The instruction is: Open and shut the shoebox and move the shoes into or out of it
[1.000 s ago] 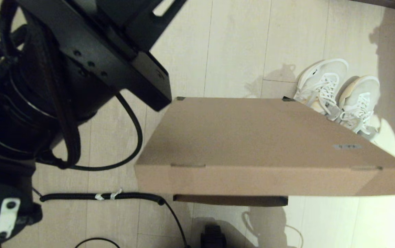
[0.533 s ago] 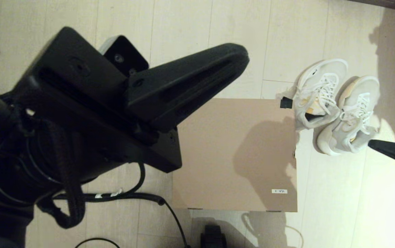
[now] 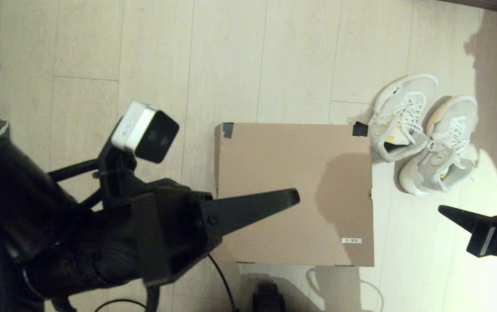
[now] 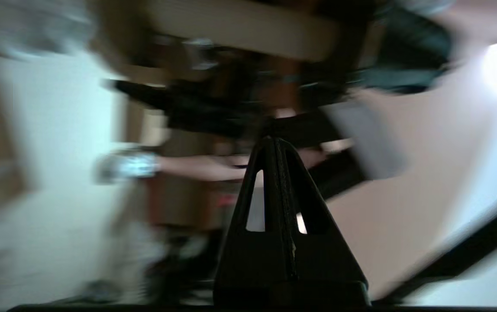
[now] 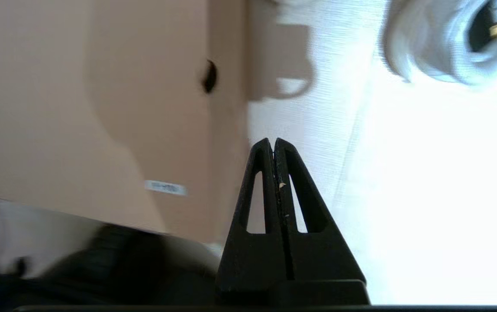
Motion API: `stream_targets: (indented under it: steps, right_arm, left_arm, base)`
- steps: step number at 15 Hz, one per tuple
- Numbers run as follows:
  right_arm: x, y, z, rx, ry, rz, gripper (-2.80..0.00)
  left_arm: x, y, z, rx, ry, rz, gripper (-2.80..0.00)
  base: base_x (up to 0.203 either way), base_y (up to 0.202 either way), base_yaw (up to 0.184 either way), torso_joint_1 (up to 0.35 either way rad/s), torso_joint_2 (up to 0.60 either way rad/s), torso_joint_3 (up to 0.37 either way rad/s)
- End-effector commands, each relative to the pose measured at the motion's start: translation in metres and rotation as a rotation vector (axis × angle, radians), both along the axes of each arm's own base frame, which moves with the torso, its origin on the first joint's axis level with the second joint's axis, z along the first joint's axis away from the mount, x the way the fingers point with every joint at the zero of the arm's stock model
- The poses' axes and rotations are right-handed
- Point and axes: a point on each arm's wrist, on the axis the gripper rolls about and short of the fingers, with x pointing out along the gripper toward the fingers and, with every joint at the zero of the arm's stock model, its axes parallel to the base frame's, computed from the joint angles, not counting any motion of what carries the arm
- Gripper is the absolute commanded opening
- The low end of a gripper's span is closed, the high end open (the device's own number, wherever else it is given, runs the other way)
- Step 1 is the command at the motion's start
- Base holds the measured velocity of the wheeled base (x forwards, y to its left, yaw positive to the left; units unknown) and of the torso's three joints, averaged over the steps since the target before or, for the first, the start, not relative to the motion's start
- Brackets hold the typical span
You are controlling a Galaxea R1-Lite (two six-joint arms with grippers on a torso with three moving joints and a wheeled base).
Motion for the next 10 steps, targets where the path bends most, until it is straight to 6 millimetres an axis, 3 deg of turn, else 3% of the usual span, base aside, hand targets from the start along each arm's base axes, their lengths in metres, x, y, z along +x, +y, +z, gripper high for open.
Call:
stream_targets:
  steps: [1,3,5,8,10]
  right_arm:
    - [0.002,0.010,-0.002,-0.042,0.010,-0.033,-2.80]
    - [0.007,0.020,-0.002,-0.062,0.015,-0.025,-2.80]
    - [0.011,0.026,-0.007,-0.071,0.039,-0.004,-2.80]
    - [0.032,0.029,-0.012,-0.123,0.060,-0.022,-2.80]
    - [0.054,0.033,-0.023,-0.139,0.084,-0.027,-2.80]
  left_arm:
    - [0.009,0.003,-0.014,0.131,-0.252,0.187,-2.80]
    - [0.019,0.007,-0.026,0.262,-0.321,0.469,-2.80]
    - [0.032,0.017,-0.034,0.352,-0.295,0.640,-2.80]
    - [0.067,0.055,-0.056,0.592,-0.196,0.956,-2.80]
    - [0.086,0.073,-0.074,0.735,-0.150,1.036,-2.80]
  base:
    - [0.000,0.000,0.000,0.000,0.00,0.000]
    - [0.000,0.000,0.000,0.000,0.00,0.000]
    - [0.000,0.000,0.000,0.000,0.00,0.000]
    - [0.000,0.000,0.000,0.000,0.00,0.000]
    - [0.000,0.000,0.000,0.000,0.00,0.000]
